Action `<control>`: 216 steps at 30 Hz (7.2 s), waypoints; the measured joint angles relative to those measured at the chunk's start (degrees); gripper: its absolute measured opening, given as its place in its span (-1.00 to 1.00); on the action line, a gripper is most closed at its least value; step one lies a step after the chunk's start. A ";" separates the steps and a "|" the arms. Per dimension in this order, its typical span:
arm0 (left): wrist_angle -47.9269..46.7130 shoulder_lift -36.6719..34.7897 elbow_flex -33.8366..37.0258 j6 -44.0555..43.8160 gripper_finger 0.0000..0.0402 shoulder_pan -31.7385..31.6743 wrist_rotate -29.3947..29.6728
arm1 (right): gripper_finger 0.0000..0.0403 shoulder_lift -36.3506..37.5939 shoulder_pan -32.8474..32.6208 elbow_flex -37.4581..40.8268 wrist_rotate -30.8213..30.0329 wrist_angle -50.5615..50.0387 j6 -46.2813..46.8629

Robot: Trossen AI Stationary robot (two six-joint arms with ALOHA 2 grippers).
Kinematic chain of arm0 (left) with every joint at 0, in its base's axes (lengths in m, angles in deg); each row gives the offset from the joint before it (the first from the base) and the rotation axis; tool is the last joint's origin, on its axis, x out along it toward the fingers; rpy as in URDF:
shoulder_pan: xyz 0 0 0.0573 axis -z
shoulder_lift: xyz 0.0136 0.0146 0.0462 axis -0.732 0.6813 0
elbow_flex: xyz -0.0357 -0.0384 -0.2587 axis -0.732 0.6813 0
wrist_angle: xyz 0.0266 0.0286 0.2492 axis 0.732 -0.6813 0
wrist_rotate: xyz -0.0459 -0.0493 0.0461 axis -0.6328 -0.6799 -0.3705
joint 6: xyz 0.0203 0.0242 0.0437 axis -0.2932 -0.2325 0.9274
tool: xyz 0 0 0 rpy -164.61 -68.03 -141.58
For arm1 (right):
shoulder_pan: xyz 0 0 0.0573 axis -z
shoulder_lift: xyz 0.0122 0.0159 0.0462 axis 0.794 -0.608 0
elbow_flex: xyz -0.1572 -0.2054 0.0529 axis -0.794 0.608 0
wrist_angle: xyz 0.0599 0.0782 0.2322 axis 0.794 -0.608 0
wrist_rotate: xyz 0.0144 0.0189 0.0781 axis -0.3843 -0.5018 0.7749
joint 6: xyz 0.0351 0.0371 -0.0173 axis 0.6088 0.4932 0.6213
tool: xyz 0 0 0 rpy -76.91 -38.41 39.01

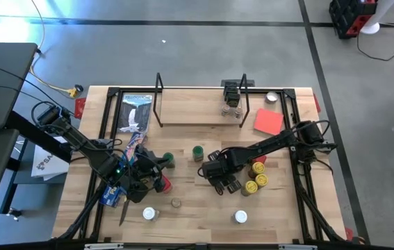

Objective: Shelf spices
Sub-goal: Put the transparent seasoning bottle on the shelf aligned with the transparent seasoning can, then put the transparent seasoning bottle on the shelf

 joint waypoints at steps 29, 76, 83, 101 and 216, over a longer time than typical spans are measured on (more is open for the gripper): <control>0.02 0.00 0.00 0.42 -0.82 0.00 0.02 | -0.18 11.13 30.13 -4.62 -11.80 -11.54 -12.86; 0.08 0.00 0.00 0.44 -0.82 -0.02 0.02 | -0.05 11.17 37.13 2.00 -8.40 -1.69 -16.76; 0.09 0.00 0.00 0.42 -0.82 0.00 0.03 | -0.01 11.17 37.13 2.00 -8.42 -1.16 -16.74; 0.17 0.00 0.00 0.41 -0.82 0.00 0.02 | 0.20 11.18 36.31 1.96 -16.51 -2.94 -12.49; 13.65 34.40 -9.54 72.76 -0.09 -18.13 -47.65 | 0.20 20.63 -27.04 1.95 -43.06 -9.73 44.94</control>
